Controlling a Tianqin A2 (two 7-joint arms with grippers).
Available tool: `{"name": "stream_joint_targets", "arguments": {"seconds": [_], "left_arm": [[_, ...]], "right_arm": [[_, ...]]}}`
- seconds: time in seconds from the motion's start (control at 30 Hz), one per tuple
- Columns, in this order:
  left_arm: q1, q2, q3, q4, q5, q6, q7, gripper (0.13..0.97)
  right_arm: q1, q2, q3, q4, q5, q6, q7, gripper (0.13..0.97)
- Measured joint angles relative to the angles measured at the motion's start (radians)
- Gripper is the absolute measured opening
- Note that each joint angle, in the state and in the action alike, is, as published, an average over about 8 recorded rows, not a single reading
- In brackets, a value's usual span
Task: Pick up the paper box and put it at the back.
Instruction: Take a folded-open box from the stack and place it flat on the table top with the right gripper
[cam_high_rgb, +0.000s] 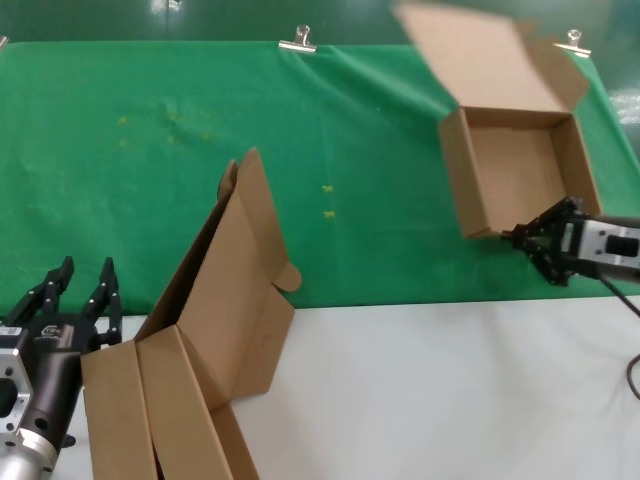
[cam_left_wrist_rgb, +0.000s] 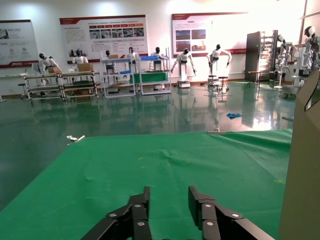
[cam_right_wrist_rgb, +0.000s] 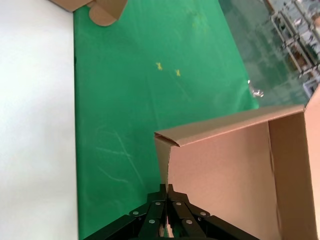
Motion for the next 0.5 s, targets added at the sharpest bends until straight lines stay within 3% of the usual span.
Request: {"name": "stream_joint_targets", "arguments": {"seconds": [0.23, 0.37, 0.5], "left_arm": [[0.0, 0.0, 0.0, 0.0, 0.0, 0.0, 0.0, 0.403], [0.0, 0.0, 0.0, 0.0, 0.0, 0.0, 0.0, 0.403], [0.0, 0.0, 0.0, 0.0, 0.0, 0.0, 0.0, 0.509]], "right_arm": [[0.012, -0.054, -0.01, -0.061, -0.006, 0.049, 0.086, 0.152], [0.038, -0.082, 0.007, -0.13, 0.012, 0.073, 0.079, 0.152], [0.058, -0.1, 0.024, -0.183, 0.029, 0.096, 0.058, 0.152]]}}
